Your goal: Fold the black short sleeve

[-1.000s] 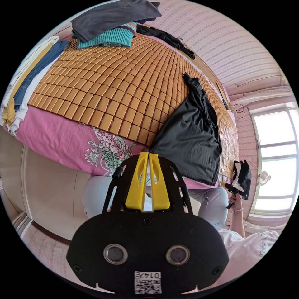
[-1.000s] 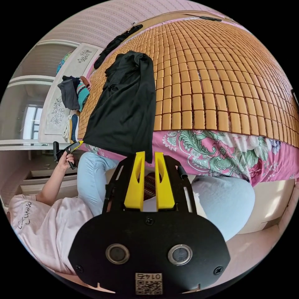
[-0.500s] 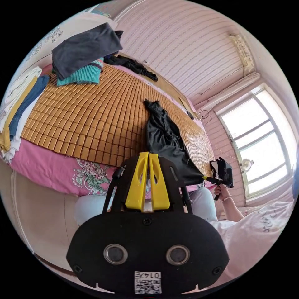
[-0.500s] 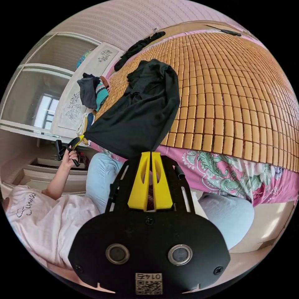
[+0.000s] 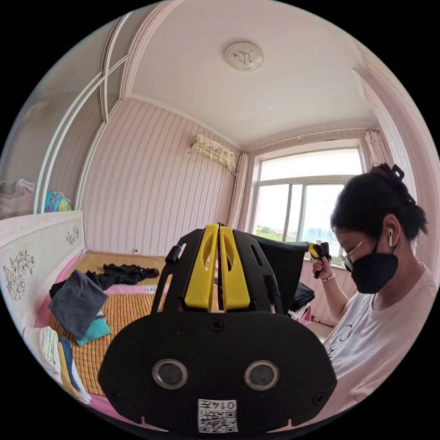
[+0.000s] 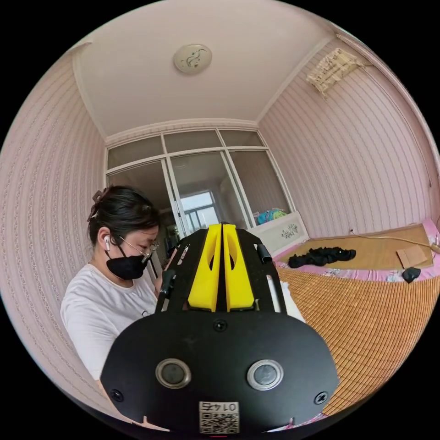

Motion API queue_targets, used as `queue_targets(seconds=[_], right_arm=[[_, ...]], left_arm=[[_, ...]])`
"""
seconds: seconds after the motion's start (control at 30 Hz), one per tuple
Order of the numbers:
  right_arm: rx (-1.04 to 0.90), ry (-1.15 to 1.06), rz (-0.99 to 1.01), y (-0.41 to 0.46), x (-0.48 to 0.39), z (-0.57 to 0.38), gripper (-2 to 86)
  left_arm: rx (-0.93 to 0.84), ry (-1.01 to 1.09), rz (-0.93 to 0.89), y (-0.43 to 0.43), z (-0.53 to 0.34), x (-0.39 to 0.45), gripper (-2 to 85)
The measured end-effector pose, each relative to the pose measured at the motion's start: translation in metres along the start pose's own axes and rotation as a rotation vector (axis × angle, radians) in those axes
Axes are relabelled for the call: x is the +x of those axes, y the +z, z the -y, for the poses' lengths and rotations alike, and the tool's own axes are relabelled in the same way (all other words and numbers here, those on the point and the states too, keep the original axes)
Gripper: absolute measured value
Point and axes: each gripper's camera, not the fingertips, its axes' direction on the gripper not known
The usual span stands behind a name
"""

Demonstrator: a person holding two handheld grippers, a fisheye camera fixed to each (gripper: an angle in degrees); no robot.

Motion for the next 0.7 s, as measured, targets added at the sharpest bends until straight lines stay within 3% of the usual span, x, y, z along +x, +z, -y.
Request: queue_targets(seconds=[0.17, 0.3, 0.4, 0.47, 0.53, 0.7], right_arm=[[-0.134, -0.007, -0.130, 0.032, 0.011, 0.046, -0.2], [-0.367, 0.205, -0.304, 0.079, 0.105, 0.018, -0.2], [-0.428, 0.359, -0.448, 0.101, 0.174, -0.004, -0.2], [-0.403, 0.427, -0.492, 0.105, 0.203, 0.004, -0.2], [-0.231, 0.470, -0.458, 0.102, 0.221, 0.036, -0.2], [0.033, 0.251, -0.396, 0.090, 0.193, 0.100, -0.1]], left_arm=[[-0.080, 0.064, 0.135, 0.028, 0.035, 0.001, -1.0], [-0.384, 0.017, 0.361, 0.119, -0.010, -0.047, -1.0], [-0.503, -0.077, 0.373, 0.188, -0.043, -0.078, -1.0], [-0.471, -0.124, 0.343, 0.217, -0.036, -0.085, -1.0], [-0.377, -0.098, 0.316, 0.236, -0.012, -0.081, -1.0], [-0.250, -0.034, 0.296, 0.258, 0.046, -0.071, -1.0]])
